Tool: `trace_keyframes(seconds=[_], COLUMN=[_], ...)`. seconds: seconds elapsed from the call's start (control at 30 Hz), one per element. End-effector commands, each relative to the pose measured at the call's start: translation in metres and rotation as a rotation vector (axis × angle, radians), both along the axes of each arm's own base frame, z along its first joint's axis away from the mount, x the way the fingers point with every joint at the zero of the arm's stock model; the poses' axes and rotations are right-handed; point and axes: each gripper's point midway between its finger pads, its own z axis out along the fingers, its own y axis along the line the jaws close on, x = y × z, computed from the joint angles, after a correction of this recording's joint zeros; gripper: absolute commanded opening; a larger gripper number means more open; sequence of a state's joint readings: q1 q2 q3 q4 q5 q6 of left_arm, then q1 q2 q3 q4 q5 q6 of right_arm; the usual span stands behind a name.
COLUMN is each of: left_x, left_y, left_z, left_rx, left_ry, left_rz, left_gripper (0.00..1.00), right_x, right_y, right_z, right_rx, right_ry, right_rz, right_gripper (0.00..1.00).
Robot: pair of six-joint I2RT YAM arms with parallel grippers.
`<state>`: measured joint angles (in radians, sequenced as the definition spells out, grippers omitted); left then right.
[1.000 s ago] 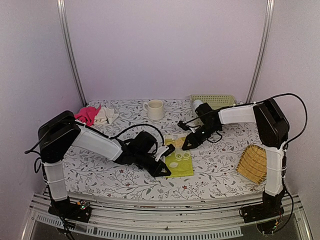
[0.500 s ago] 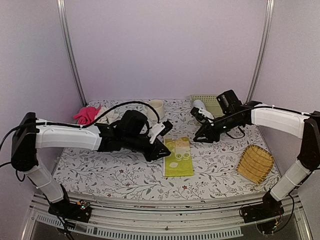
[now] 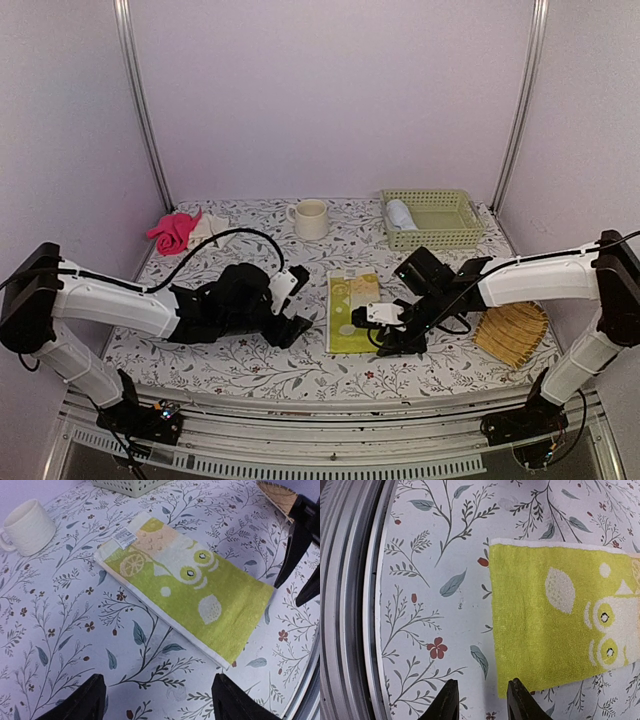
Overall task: Roll the towels
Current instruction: Roll the towel at the center of the board.
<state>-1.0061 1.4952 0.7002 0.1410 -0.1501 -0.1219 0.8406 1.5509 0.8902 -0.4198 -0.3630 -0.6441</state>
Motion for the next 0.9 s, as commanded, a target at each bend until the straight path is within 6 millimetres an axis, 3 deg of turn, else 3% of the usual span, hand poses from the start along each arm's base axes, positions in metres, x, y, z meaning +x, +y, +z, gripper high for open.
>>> trace_keyframes(seconds=[0.0, 0.2, 0.57, 0.77, 0.87], left_x=[0.011, 0.006, -0.004, -0.007, -0.019], left_y=[0.004, 0.007, 0.003, 0.003, -0.003], left_z=[0.024, 0.017, -0.006, -0.003, -0.002], left_rx=[-0.087, -0.1, -0.086, -0.078, -0.099], left_ry=[-0.057, -0.021, 0.052, 0.042, 0.053], left_rz=[0.089, 0.098, 0.061, 0.034, -0.048], left_gripper=[0.75, 0.72, 0.7, 0.69, 0.66], right_x=[0.019, 0.012, 0.023, 0.022, 0.015], right_y=[0.006, 0.013, 0.006, 0.006, 0.006], right_z=[-0.013, -0.03, -0.055, -0.059, -0.057], right_rx=[-0.038, -0.071, -0.148, -0.16, -0.155], right_ry=[-0.102, -0.082, -0.112, -0.099, -0.071], right_rz=[-0.031, -0.01, -0.052, -0.047, -0.024], right_gripper=[0.36, 0.37, 0.35, 0.21, 0.12])
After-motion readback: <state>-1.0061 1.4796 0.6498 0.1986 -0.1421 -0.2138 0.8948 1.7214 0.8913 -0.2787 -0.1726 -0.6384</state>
